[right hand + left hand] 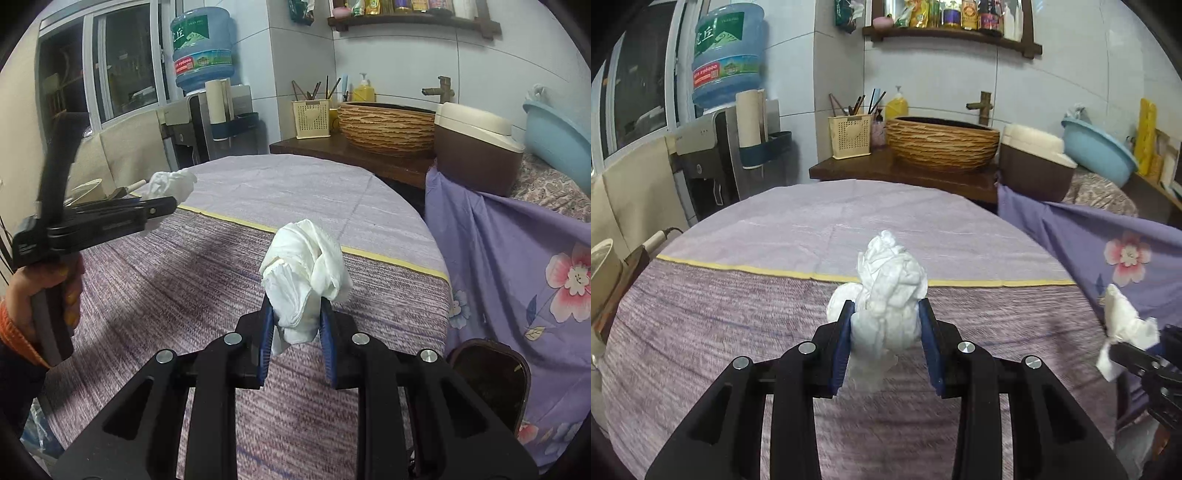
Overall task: Collect trash
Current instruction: 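Carry both tissues to the bin and open the right tool to drop its tissue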
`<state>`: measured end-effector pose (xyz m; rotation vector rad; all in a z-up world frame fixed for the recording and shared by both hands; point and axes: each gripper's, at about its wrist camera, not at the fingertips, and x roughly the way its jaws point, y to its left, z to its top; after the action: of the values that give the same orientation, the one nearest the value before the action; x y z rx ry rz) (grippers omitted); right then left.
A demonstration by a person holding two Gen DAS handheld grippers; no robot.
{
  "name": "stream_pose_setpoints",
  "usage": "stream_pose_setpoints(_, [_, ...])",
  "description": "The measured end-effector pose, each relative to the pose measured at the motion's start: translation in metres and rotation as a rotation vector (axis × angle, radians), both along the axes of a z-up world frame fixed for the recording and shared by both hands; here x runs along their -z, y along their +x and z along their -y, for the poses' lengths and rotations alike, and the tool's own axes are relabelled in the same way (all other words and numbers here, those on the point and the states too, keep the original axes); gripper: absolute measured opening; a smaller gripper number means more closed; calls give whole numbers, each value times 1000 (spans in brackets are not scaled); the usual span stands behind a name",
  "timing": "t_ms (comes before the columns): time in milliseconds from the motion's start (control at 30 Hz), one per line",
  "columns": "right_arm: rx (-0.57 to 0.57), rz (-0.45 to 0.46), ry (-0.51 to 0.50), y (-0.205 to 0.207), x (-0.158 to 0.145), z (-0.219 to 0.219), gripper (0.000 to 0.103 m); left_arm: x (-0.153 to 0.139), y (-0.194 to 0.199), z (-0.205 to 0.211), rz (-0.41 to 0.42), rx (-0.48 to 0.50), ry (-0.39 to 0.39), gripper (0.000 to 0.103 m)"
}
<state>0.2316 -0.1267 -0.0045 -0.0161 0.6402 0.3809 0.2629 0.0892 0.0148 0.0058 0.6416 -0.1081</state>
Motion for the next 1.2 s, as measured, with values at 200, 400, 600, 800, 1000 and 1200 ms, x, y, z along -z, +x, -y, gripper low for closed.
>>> stream_pose_setpoints(200, [26, 13, 30, -30, 4, 20, 24, 3, -46, 11, 7, 42, -49, 35])
stream_pose_setpoints(400, [82, 15, 53, -54, 14, 50, 24, 7, -87, 43, 23, 99, -72, 35])
stream_pose_setpoints(600, [180, -11, 84, -77, 32, 97, 24, 11, -114, 96, 47, 191, -60, 35])
stream_pose_setpoints(800, [321, -46, 88, -93, 58, 157, 24, 17, -122, 150, 35, 299, -112, 35])
stream_pose_setpoints(1000, [443, -116, 88, -101, 95, 207, 24, 30, -124, 209, -3, 416, -126, 35])
stream_pose_setpoints(1200, [515, -205, 97, -87, 134, 243, 24, 52, -126, 260, -30, 503, -85, 35])
